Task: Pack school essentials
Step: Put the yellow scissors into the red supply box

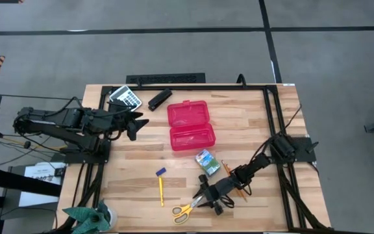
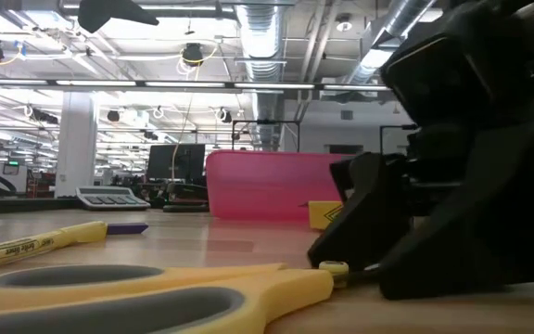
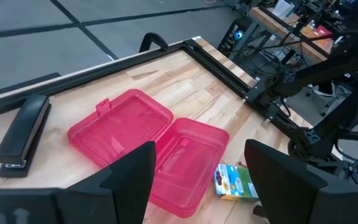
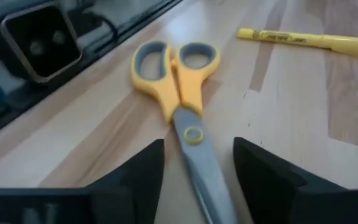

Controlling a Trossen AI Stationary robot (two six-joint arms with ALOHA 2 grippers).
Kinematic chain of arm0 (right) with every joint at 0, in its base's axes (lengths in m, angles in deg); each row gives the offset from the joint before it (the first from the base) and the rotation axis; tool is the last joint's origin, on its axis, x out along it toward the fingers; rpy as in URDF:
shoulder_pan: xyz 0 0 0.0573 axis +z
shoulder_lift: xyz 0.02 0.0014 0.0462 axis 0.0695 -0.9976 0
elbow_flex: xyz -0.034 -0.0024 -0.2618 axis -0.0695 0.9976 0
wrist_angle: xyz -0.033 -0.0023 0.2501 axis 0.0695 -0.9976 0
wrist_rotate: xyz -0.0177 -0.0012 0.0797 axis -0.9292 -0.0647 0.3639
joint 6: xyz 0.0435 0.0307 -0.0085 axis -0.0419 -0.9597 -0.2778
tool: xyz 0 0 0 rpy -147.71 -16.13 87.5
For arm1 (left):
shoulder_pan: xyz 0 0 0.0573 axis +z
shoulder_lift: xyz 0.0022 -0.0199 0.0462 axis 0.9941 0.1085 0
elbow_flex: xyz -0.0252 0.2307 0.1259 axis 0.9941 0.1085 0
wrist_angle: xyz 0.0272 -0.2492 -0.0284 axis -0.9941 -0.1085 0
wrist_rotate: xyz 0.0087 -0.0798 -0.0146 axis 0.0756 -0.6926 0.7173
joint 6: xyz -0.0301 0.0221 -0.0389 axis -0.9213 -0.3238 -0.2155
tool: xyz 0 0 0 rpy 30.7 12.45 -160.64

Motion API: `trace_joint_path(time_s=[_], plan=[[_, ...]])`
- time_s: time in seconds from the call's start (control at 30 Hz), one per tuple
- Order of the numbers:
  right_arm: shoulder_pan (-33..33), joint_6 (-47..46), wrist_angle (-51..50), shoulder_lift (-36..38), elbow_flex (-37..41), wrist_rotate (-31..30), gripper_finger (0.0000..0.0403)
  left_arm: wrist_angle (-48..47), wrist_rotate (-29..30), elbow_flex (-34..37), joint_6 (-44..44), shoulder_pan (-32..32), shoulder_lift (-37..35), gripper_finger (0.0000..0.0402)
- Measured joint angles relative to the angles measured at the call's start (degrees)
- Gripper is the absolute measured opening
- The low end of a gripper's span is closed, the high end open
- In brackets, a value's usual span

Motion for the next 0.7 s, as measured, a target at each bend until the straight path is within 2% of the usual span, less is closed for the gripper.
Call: trace_joint_path(time_s=[0.23, 0.4, 0.53, 0.7], plan=[[0.2, -2.2, 5.2, -3.4, 0.0, -4.6, 0.0120, -0.2, 0.1, 0.0, 0.3, 0.0, 0.0, 0.0242], [0.2, -4.0, 5.2, -3.0, 0.2, -4.7, 0.0073, -0.2, 0.1, 0.0, 0.3, 0.0, 0.0, 0.0242], [0.2, -8.1, 2.5, -1.4, 0.1, -4.3, 0.0053, -0.2, 0.1, 0.0, 0.3, 0.0, 0.0, 0.0242], [0.3, -11.8, -1.4, 2.2, 0.4, -4.2, 0.0047, -0.2, 0.0, 0.0, 1.2, 0.0, 0.0, 0.0242]])
